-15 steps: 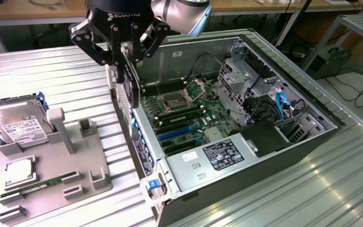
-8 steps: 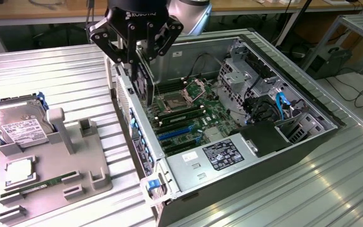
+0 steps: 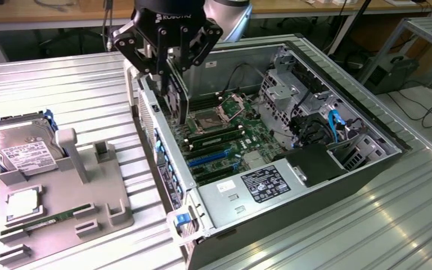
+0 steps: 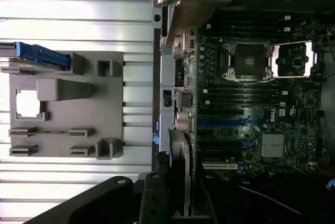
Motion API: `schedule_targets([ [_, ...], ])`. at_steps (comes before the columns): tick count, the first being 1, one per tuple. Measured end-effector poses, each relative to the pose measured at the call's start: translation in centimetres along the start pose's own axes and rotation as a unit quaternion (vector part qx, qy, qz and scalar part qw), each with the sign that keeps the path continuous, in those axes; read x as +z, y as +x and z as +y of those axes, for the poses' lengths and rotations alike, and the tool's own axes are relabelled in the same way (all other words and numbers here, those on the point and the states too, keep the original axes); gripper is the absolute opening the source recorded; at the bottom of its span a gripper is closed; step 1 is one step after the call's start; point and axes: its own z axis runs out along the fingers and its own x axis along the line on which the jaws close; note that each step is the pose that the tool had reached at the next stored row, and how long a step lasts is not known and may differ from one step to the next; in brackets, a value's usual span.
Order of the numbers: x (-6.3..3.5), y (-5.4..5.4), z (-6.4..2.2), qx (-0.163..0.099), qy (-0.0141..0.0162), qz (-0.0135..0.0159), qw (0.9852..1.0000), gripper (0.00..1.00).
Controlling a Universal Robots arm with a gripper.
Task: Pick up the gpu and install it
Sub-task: 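Pick up the gpu and move the gpu toward the slot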
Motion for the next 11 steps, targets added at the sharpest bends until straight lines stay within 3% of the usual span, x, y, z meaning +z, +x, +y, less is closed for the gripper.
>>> schedule_targets([
  [11, 0.03, -0.93, -0.02, 0.000, 0.0000, 0.0000, 1.0000, 0.27],
])
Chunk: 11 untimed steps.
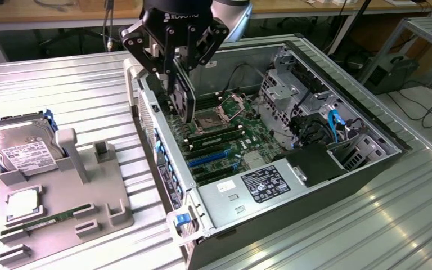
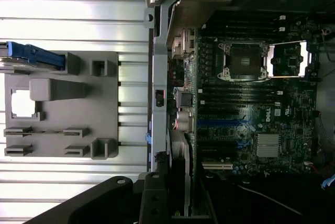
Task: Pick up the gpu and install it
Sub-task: 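Pick up the gpu and move the gpu toward the slot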
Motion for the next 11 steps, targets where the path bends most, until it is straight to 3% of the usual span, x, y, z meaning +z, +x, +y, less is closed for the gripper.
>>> schedule_targets([
  [11, 0.02, -1.01, -0.02, 0.000, 0.0000, 0.0000, 1.0000, 0.27],
])
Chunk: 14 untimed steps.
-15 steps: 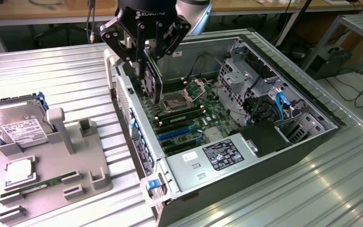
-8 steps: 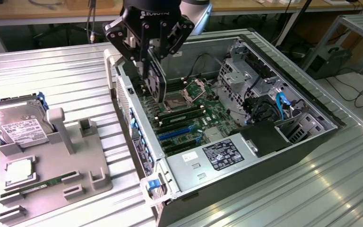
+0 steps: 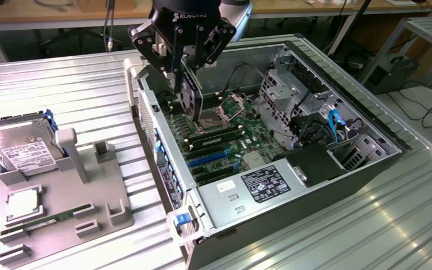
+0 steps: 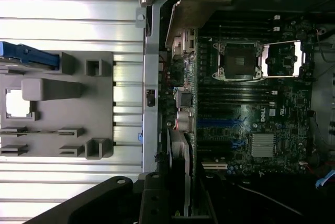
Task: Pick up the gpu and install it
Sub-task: 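Pick up the gpu and move the gpu toward the slot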
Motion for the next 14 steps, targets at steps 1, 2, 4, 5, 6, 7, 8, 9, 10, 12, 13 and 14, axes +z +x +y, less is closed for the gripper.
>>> schedule_targets([
  [1, 0.00, -0.1, 0.00, 0.000, 0.0000, 0.0000, 1.0000, 0.27],
  [2, 0.01, -0.2, 0.00, 0.000, 0.0000, 0.0000, 1.0000, 0.27],
  [4, 0.01, -0.3, -0.01, 0.000, 0.0000, 0.0000, 1.0000, 0.27],
  [5, 0.01, -0.4, -0.01, 0.000, 0.0000, 0.0000, 1.0000, 0.27],
  [6, 0.01, -0.5, -0.01, 0.000, 0.0000, 0.0000, 1.0000, 0.27],
  [7, 0.01, -0.6, -0.01, 0.000, 0.0000, 0.0000, 1.0000, 0.27],
  [8, 0.02, -0.7, -0.01, 0.000, 0.0000, 0.0000, 1.0000, 0.27],
  [9, 0.02, -0.8, -0.01, 0.000, 0.0000, 0.0000, 1.0000, 0.27],
  [10, 0.02, -0.8, -0.02, 0.000, 0.0000, 0.0000, 1.0000, 0.27],
  [12, 0.02, -1.0, -0.02, 0.000, 0.0000, 0.0000, 1.0000, 0.27],
  [13, 0.03, -1.1, -0.02, 0.000, 0.0000, 0.0000, 1.0000, 0.27],
  [14, 0.03, -1.2, -0.02, 0.000, -0.0001, 0.0000, 1.0000, 0.27],
])
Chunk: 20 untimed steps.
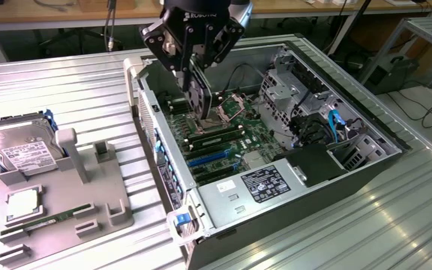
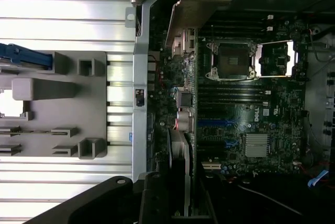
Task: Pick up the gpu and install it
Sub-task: 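Pick up the gpu and move the gpu toward the slot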
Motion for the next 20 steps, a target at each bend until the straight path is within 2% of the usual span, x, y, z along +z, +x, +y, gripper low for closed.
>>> schedule_targets([
  [20, 0.05, -2.3, -0.05, 0.000, 0.0000, 0.0000, 1.0000, 0.27],
])
